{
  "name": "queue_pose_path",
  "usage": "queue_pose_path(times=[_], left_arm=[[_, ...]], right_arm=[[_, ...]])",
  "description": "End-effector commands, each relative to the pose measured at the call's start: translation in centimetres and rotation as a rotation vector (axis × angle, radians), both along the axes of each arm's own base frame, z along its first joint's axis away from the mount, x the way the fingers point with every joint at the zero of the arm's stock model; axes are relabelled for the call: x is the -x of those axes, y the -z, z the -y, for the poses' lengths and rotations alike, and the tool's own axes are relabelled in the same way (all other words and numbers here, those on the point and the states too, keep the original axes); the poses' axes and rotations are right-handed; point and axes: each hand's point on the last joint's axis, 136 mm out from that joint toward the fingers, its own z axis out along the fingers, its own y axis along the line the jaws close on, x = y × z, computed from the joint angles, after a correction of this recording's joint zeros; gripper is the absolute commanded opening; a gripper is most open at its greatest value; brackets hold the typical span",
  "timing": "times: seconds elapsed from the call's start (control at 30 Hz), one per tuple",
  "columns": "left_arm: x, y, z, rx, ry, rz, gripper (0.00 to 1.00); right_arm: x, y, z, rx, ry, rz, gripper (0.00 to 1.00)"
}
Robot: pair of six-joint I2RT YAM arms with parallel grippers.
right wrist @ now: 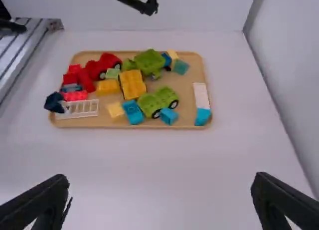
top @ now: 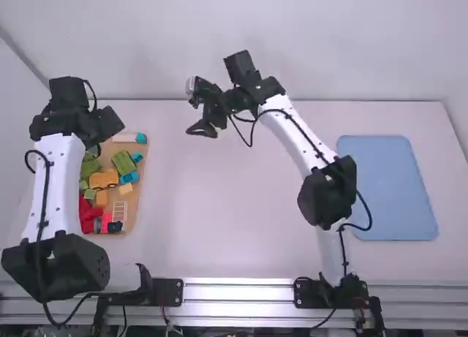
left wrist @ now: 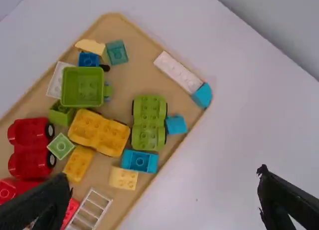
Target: Assemble lego blocks to make yellow taxi
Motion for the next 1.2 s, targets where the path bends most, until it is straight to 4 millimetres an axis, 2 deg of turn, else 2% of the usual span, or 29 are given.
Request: queue_pose_path(times=[0.0, 0.13, 0.2, 0.3, 0.37, 0.53, 0.63, 0.7, 0.77, 0.83, 0.93, 1.0, 1.17], left_arm=[[0.7, 1.5, -0.3, 0.006, -0.017, -0.042, 0.99], [1.1, 2.8, -0.2, 0.014, -0.017, -0.068, 0.99], [1.0, 3.2, -0.3, 0.014, -0.018, -0.065, 0.99], [0.7, 3.2, -0.2, 0.030, -0.037, -0.044, 0.99], [0.8, 3.3, -0.2, 0.041, -0.057, -0.042, 0.99], [0.9, 4.1, -0.6, 0.029, -0.057, -0.078, 0.99], [0.3, 4.5, -2.0, 0.012, -0.040, -0.075, 0.99], [0.0, 5.0, -2.9, 0.067, -0.027, -0.067, 0.99], [-0.1, 5.7, -3.8, 0.140, -0.033, -0.066, 0.99], [0.9, 7.8, -5.5, 0.242, -0.161, -0.120, 0.99], [2.3, 10.4, -6.6, 0.271, -0.319, -0.220, 0.99], [2.6, 12.3, -6.5, 0.289, -0.394, -0.278, 0.99], [2.8, 13.9, -6.1, 0.369, -0.549, -0.284, 0.99]], right_arm=[[-0.8, 0.3, 1.9, -0.012, 0.091, -0.072, 0.98], [-2.4, 0.1, 3.5, -0.029, 0.293, 0.003, 0.98], [-1.7, 0.2, 4.0, -0.013, 0.368, 0.083, 0.98], [0.0, 0.0, 3.9, -0.026, 0.401, 0.172, 0.98], [0.3, 0.2, 4.0, -0.048, 0.435, 0.222, 0.98], [1.2, 0.2, 3.7, -0.091, 0.375, 0.215, 0.98], [2.0, -0.4, 3.4, -0.119, 0.312, 0.199, 0.98], [2.3, -0.8, 3.3, -0.131, 0.272, 0.227, 0.98], [2.1, -1.3, 3.3, -0.133, 0.272, 0.248, 0.98], [2.4, -1.8, 3.0, -0.134, 0.262, 0.245, 0.98], [3.0, -2.0, 2.3, -0.135, 0.244, 0.241, 0.98], [3.5, -2.1, 1.6, -0.136, 0.231, 0.257, 0.98], [4.3, -1.9, 0.6, -0.123, 0.206, 0.289, 0.98]])
